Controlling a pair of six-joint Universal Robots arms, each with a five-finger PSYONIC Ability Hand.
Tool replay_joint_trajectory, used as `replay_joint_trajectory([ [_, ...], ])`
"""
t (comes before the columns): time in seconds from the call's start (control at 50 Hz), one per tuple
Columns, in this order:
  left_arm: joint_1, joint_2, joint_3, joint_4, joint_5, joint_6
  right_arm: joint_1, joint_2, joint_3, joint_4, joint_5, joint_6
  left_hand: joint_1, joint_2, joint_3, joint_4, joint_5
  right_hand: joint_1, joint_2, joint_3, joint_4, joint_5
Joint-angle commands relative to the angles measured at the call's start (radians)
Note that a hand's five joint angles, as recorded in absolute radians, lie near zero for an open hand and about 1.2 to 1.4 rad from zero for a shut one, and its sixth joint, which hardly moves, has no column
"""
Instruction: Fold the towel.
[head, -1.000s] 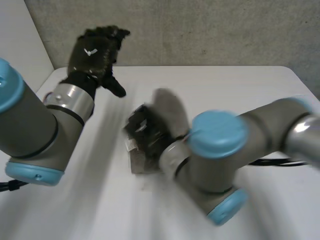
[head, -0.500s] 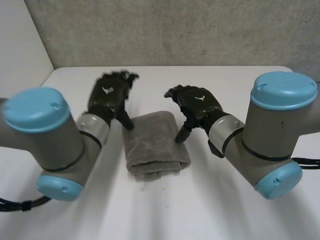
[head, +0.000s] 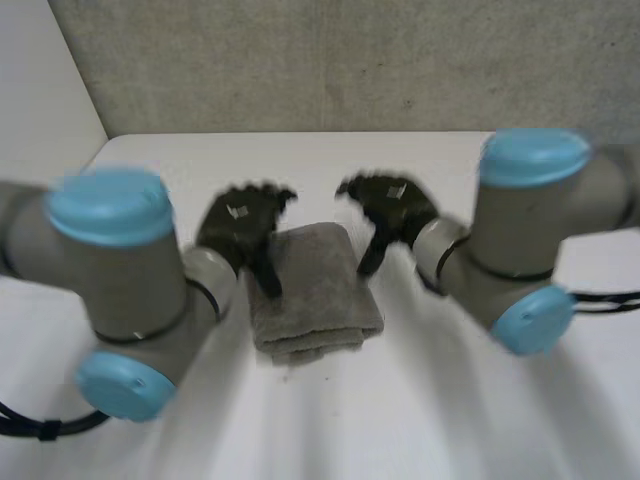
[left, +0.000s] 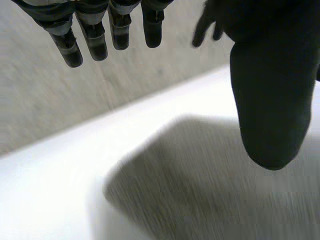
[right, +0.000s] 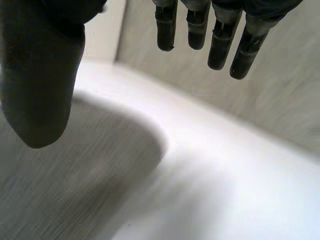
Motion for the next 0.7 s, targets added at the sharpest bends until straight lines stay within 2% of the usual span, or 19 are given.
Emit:
replay_joint_trajectory([
  [0.02,0.033,0.240,0.163,-0.201,-0.017,-0.144,-0.084,-0.322,0.028,0.029,0.119,0.023,0.000,0.009,0.009,0.010,-0.031,-0.060,-0.075,-0.069,-0.086,-0.061],
  [0.1,0.077,0.314,0.181,-0.271,-0.037,-0.166,-0.124,-0.388,0.029,0.105,0.187,0.034,0.054,0.063,0.062,0.063,0.022,-0.060,-0.075,-0.069,-0.086,-0.061],
  [0.14,0.103,0.391,0.165,-0.300,-0.072,-0.157,-0.139,-0.396,0.032,0.133,0.196,0.034,0.056,0.066,0.065,0.066,0.025,-0.060,-0.075,-0.069,-0.086,-0.061],
  [0.22,0.107,0.431,0.144,-0.305,-0.084,-0.152,-0.150,-0.410,0.059,0.176,0.199,0.032,0.051,0.060,0.059,0.060,0.019,-0.060,-0.075,-0.069,-0.086,-0.061],
  [0.36,0.101,0.433,0.105,-0.312,-0.086,-0.146,-0.171,-0.462,0.144,0.185,0.195,0.023,0.048,0.057,0.056,0.057,0.016,-0.060,-0.075,-0.069,-0.086,-0.061],
  [0.46,0.101,0.428,0.102,-0.306,-0.092,-0.109,-0.176,-0.477,0.146,0.185,0.196,0.024,0.042,0.051,0.050,0.052,0.010,-0.060,-0.075,-0.069,-0.086,-0.061],
  [0.7,0.100,0.426,0.076,-0.302,-0.089,-0.105,-0.174,-0.484,0.174,0.153,0.196,0.021,0.012,0.022,0.021,0.022,-0.019,-0.060,-0.075,-0.069,-0.086,-0.061],
])
